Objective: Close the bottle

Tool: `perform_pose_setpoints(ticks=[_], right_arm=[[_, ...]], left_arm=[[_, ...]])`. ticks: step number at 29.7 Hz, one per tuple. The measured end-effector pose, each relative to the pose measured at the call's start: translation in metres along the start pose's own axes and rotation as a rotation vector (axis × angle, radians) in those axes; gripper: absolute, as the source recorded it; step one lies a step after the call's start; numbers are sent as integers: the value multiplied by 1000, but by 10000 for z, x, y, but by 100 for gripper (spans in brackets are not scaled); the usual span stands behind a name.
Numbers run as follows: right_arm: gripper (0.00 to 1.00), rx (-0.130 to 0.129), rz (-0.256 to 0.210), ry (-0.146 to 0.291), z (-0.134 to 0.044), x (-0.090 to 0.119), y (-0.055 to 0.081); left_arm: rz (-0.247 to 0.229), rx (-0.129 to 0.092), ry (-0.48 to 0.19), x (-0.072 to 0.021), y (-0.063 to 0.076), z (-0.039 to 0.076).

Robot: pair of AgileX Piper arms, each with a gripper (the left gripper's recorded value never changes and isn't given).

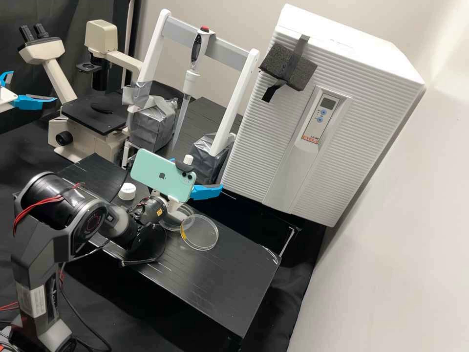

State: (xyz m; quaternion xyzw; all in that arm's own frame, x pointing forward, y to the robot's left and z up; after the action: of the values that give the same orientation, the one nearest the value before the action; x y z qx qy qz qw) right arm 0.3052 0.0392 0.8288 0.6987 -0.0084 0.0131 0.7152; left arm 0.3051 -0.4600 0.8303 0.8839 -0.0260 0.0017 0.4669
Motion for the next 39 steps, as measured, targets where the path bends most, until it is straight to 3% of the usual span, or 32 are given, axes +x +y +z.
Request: perform_pose_setpoints(ticks=[10, 14, 16, 20, 29, 32, 39], right_arm=[[100, 0, 0, 0, 0, 0, 0], [100, 0, 0, 0, 0, 0, 0], [100, 0, 0, 0, 0, 0, 0], [100, 0, 0, 0, 0, 0, 0], [100, 5, 0, 0, 0, 0, 0], [100, 5, 0, 0, 0, 0, 0], [100, 5, 0, 0, 0, 0, 0]], left_arm=[[-1, 3, -28, -9, -15, 23], [21, -40, -148, -81, -93, 82], [11, -40, -232, -153, -165, 129], [-77, -20, -336, -313, -317, 173], [-263, -39, -451, -660, -574, 132], [-304, -50, -462, -722, -631, 100], [-368, -70, -461, -743, -769, 59]])
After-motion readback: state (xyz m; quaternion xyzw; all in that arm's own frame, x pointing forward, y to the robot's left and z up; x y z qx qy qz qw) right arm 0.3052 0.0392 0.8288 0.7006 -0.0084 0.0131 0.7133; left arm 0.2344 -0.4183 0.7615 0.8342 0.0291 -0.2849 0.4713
